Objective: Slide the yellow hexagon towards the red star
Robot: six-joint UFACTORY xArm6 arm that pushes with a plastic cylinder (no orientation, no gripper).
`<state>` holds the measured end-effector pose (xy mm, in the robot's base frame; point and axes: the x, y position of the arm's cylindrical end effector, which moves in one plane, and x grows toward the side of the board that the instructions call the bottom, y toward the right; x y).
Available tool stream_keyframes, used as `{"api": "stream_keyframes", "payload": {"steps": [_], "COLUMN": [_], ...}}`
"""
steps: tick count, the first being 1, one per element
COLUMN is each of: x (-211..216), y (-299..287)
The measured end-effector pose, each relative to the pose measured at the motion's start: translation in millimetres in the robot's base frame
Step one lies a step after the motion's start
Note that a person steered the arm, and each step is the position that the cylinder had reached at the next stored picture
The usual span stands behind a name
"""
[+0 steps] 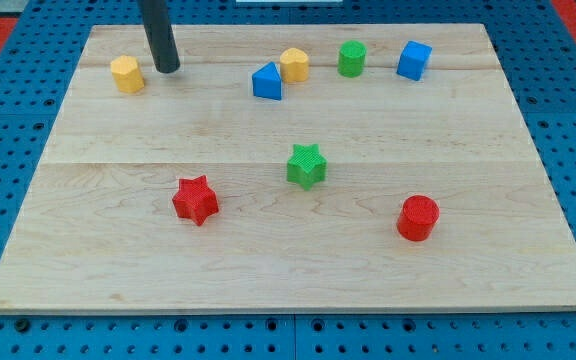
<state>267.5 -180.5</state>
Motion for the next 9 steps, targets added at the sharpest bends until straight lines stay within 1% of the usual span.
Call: {"api": "stream_keyframes", "payload": {"steps": [1,2,4,6,7,8,9], "x": [-3.6,14.9,16.6,36.2,51.6,57.4,58.7], "y": [-52.9,-65.1,-61.7,-30.0,-29.6,-44.1,-25.4]}}
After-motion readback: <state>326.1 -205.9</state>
